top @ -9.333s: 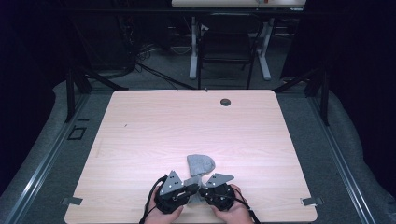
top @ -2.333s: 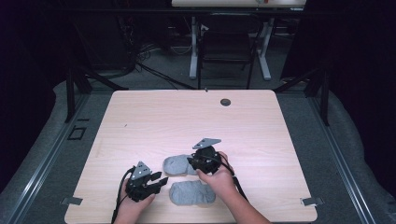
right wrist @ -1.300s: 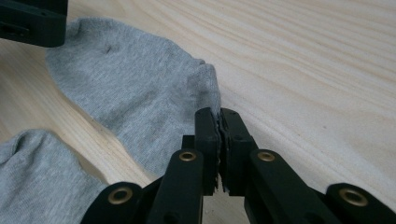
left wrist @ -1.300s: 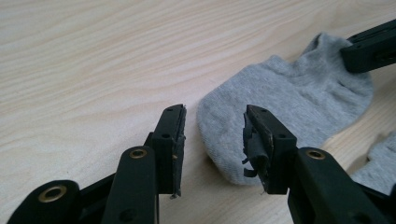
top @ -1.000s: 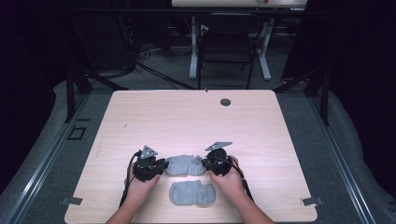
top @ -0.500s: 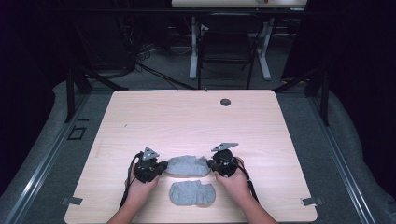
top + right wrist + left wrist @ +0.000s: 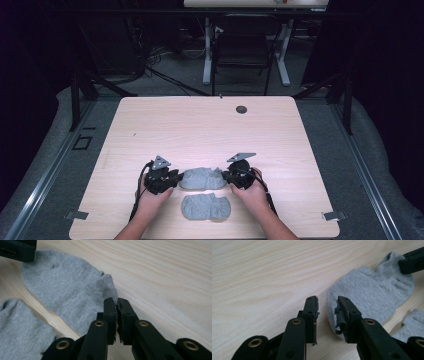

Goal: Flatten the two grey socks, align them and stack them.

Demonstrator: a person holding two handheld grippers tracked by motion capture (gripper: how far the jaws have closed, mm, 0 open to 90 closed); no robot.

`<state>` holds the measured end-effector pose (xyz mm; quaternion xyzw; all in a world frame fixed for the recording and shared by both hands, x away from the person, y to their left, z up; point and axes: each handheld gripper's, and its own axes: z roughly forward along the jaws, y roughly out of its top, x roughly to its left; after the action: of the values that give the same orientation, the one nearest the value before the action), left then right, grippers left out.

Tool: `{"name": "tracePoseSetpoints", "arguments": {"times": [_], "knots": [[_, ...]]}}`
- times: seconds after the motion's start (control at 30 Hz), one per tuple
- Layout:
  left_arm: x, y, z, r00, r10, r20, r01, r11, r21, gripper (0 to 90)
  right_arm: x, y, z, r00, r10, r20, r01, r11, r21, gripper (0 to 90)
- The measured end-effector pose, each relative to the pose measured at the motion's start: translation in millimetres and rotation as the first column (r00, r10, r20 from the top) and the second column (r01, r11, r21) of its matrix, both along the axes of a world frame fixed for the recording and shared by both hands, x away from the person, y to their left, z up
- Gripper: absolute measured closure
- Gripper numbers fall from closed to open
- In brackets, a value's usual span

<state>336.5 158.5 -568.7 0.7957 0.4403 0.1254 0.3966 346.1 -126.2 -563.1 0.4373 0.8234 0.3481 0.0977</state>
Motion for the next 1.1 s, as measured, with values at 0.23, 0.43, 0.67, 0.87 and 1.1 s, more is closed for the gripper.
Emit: {"name": "tracePoseSetpoints", "arguments": {"times": [0.23,0.43,0.67,0.87,1.1], "knots": [[3.4,-4.8,-2.8,1.0,-0.004,-0.002,0.004,0.9999,0.011,70.3,-0.2,0.1,0.7,1.0,-0.003,-0.004,0.003,1.0,0.019,77.1],[5.3,-6.4,-3.4,1.0,-0.006,-0.006,0.006,0.9994,0.034,73.2,1.1,0.8,-1.3,0.9998,-0.002,-0.02,0.003,1.0,0.031,76.5],[6.2,-5.4,-3.7,0.9999,-0.007,-0.008,0.007,0.9991,0.042,76.3,0.5,2.6,-2.2,0.9997,0.01,-0.021,-0.009,0.999,0.031,84.6],[5.7,-4.2,-2.7,0.9998,-0.015,-0.015,0.016,0.9992,0.037,84.7,-0.7,2.0,-0.1,0.9996,0.019,-0.019,-0.019,0.999,0.029,87.3],[2.8,-2.1,1.9,0.9996,-0.026,-0.006,0.026,0.9992,0.029,87.0,-1.6,-0.7,3.2,0.9998,0.016,-0.012,-0.016,0.999,0.037,87.7]]}}
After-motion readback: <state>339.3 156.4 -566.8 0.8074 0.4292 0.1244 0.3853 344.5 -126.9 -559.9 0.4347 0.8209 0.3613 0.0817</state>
